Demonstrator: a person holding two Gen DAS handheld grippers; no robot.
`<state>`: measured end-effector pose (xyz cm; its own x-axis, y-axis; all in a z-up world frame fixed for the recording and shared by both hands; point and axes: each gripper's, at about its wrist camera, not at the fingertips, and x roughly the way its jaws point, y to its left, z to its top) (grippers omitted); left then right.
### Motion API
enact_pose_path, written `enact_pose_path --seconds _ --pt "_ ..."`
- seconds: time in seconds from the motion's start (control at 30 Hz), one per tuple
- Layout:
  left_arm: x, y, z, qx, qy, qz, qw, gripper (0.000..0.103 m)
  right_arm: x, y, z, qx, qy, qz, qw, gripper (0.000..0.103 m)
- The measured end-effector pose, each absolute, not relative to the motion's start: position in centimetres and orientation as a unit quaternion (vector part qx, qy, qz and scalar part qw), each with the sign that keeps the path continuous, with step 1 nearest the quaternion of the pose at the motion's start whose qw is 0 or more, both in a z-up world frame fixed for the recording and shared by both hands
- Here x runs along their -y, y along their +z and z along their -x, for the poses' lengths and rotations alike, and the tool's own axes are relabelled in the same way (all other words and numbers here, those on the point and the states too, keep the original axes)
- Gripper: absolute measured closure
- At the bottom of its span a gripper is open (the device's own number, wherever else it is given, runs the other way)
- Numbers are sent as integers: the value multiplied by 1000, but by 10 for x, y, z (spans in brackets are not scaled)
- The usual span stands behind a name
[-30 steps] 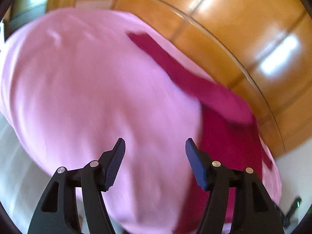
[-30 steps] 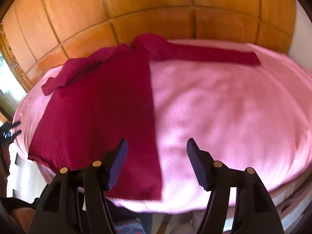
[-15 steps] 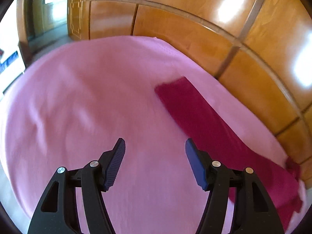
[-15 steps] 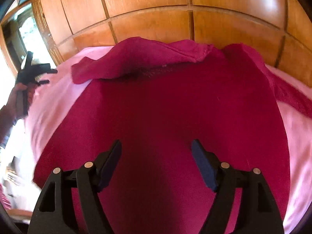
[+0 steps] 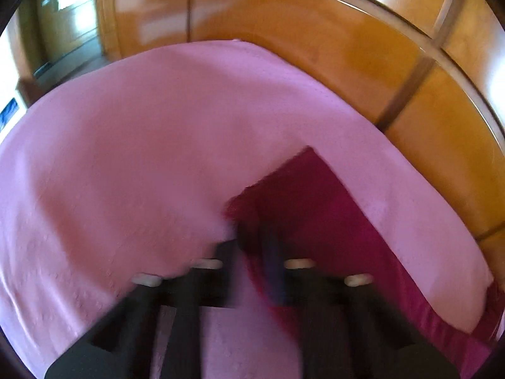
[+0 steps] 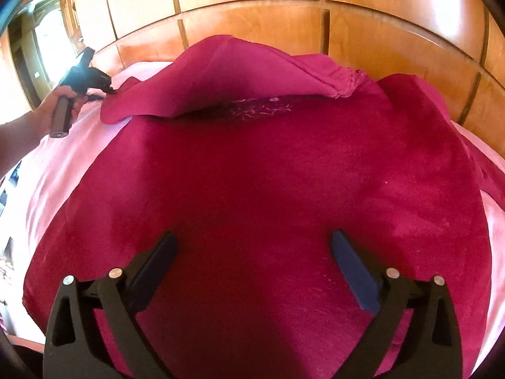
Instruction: Fold small clothes
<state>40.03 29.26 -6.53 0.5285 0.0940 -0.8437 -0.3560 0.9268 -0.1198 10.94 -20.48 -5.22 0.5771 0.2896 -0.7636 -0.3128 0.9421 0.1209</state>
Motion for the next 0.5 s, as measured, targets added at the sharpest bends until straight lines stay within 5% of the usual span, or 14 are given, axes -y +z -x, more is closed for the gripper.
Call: enact_pose_path --seconds 0.33,0.5 --pt "-380 -15 -330 -367 297 184 862 98 204 -53 -107 -424 170 12 889 2" --pt "-380 -27 -319 -401 310 164 846 98 204 -54 -107 -422 169 14 891 2"
